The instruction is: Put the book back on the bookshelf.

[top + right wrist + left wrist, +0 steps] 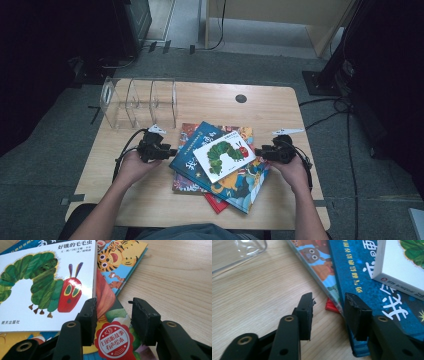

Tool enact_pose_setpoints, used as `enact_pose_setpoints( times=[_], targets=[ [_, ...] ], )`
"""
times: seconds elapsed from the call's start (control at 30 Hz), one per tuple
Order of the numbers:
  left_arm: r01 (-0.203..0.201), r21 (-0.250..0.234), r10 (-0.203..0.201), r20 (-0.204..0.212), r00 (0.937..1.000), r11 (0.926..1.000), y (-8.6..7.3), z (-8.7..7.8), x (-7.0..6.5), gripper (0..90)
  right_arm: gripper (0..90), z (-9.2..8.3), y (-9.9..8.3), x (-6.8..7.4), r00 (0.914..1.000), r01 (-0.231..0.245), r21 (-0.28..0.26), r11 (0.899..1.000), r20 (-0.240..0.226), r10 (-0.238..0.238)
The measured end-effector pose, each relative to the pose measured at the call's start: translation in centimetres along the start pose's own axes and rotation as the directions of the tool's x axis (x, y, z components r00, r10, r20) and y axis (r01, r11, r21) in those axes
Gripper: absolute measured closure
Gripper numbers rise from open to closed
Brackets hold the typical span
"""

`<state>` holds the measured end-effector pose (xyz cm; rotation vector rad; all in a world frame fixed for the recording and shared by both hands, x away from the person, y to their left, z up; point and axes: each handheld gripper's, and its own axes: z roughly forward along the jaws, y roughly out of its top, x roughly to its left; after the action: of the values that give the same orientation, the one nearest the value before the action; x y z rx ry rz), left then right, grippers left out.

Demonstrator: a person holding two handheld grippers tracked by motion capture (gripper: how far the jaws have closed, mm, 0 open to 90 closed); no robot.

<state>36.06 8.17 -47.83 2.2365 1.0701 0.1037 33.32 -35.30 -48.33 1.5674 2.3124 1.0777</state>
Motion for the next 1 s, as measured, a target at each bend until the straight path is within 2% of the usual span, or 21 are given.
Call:
enact_pose_setpoints(
  times=[0.2,0.23,0.33,0.37,0.43,0.47,0.57,0.83,1.0],
  targets=[
    [-0.016,0.011,0.016,0.026,0.9995,0.9998,0.7,0.4,-0.5,69.7,60.2,-0.6,-0.4,0.3,0.9999,0.005,-0.02,1.0,0.009,-0.005],
    [-0.018,0.012,0.018,0.028,0.9994,0.9998,0.8,0.5,-0.6,70.7,62.8,-0.7,-0.5,0.5,1.0,-0.008,-0.022,1.0,0.0,0.008],
    [-0.031,0.023,0.031,0.036,0.9989,0.9992,1.0,0.8,-0.8,73.2,67.3,-0.7,-0.7,0.8,0.9999,-0.003,-0.013,1.0,-0.015,0.003],
    [-0.033,0.02,0.032,0.044,0.9985,0.9992,1.1,0.9,-0.9,74.5,72.2,-0.7,-0.7,1.1,0.9999,0.006,-0.009,1.0,-0.013,-0.006],
    [-0.028,0.018,0.028,0.051,0.9983,0.9994,1.2,1.1,-1.0,75.8,79.2,-0.8,-0.7,1.2,0.9995,-0.004,-0.001,1.0,-0.03,0.004],
    [-0.033,0.023,0.031,0.054,0.998,0.9992,1.3,1.1,-1.0,75.8,79.2,-0.8,-0.7,1.2,0.9995,-0.004,-0.001,1.0,-0.03,0.004],
    [-0.035,0.027,0.033,0.064,0.9974,0.999,1.5,1.2,-1.1,78.5,88.8,-0.8,-0.9,1.2,0.9999,-0.001,0.044,0.999,-0.014,0.002],
    [-0.04,0.025,0.038,0.056,0.9977,0.9989,1.5,1.1,-1.0,84.3,89.9,-0.5,-0.9,1.7,0.9995,0.02,0.059,0.998,-0.026,-0.019],
    [-0.038,0.026,0.036,0.058,0.9976,0.9989,1.4,0.9,-1.0,86.8,90.0,-0.4,-0.9,1.6,0.999,0.011,0.062,0.998,-0.044,-0.009]
  ],
)
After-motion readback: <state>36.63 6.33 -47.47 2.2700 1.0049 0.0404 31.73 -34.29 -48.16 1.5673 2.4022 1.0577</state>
